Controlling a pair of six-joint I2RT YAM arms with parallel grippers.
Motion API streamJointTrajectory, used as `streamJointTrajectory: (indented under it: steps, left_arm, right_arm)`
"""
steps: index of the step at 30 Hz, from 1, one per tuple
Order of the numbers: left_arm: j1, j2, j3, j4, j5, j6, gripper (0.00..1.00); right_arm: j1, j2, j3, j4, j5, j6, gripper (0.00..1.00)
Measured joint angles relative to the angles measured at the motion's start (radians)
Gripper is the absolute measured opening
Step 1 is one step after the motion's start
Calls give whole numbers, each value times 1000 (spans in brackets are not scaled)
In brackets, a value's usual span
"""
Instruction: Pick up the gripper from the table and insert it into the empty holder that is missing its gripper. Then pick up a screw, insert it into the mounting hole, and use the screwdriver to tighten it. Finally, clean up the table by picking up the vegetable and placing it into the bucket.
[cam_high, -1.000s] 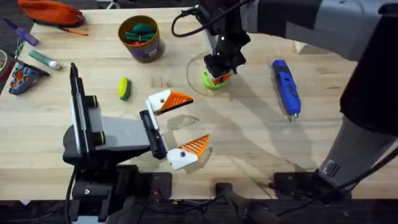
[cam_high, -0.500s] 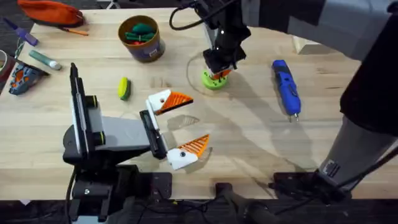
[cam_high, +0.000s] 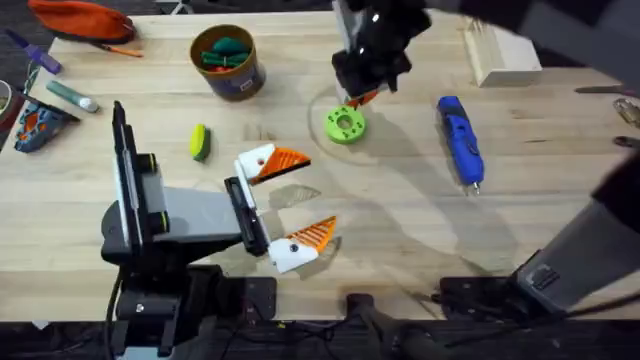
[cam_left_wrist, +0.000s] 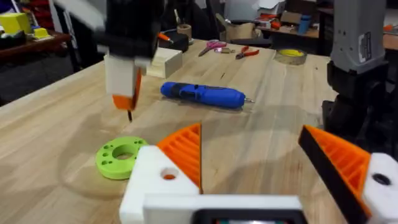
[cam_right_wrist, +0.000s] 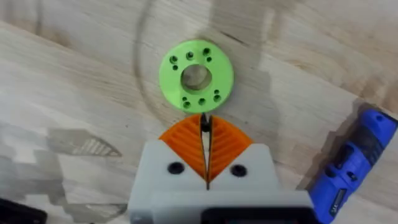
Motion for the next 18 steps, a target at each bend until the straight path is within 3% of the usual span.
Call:
streamJointTrajectory:
  steps: [10,18]
  left_arm:
    - [0,0,0,0,0,0,987]
    - [0,0,0,0,0,0,987]
  right_arm:
    - [0,-220,7,-72,-1,0,5]
    - [0,-277,13,-109,-35,1,5]
